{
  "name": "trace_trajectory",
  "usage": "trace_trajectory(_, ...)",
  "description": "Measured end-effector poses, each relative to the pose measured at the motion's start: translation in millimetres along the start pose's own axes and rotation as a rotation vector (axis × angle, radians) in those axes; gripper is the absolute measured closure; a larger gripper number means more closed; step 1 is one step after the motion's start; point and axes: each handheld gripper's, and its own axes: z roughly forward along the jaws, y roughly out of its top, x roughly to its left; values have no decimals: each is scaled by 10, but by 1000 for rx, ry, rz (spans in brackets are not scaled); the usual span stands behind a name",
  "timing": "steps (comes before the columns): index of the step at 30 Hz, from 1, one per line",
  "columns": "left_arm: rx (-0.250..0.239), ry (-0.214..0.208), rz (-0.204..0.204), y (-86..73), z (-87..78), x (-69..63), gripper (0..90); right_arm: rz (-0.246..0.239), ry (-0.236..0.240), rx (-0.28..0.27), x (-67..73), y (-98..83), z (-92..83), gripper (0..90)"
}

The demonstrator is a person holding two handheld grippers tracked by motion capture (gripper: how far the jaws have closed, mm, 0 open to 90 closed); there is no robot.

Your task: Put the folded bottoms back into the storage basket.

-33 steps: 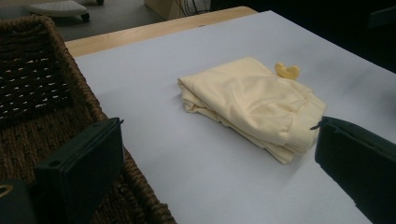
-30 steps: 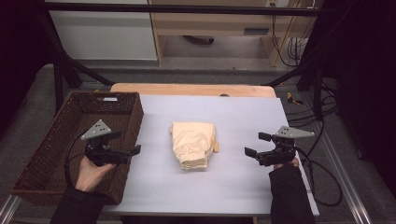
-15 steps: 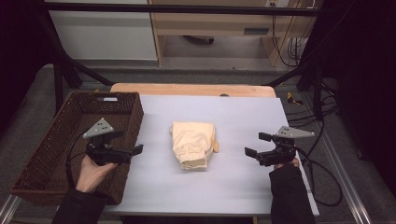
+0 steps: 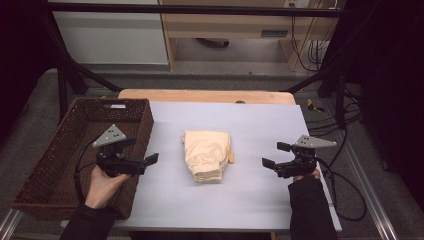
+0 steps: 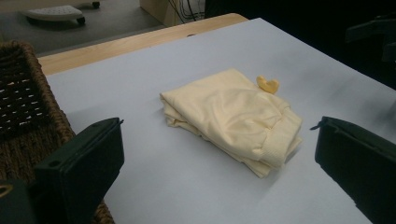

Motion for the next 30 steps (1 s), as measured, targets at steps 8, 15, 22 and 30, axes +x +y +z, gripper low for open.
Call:
trace_trajectory(8,-1,-2,21,64,53,-146,10,-2,1,-1,1,0,0,35)
trace_trajectory(15,15,-1,17,81,152,-243,11,0,1,0,-2,-1,-3,34)
trace_trajectory(22,26,-11,14,65,270,-316,11,-1,0,-1,1,1,-4,34)
trace_trajectory(30,33,-9,16,64,367,-372,10,-2,-3,1,0,0,-4,34)
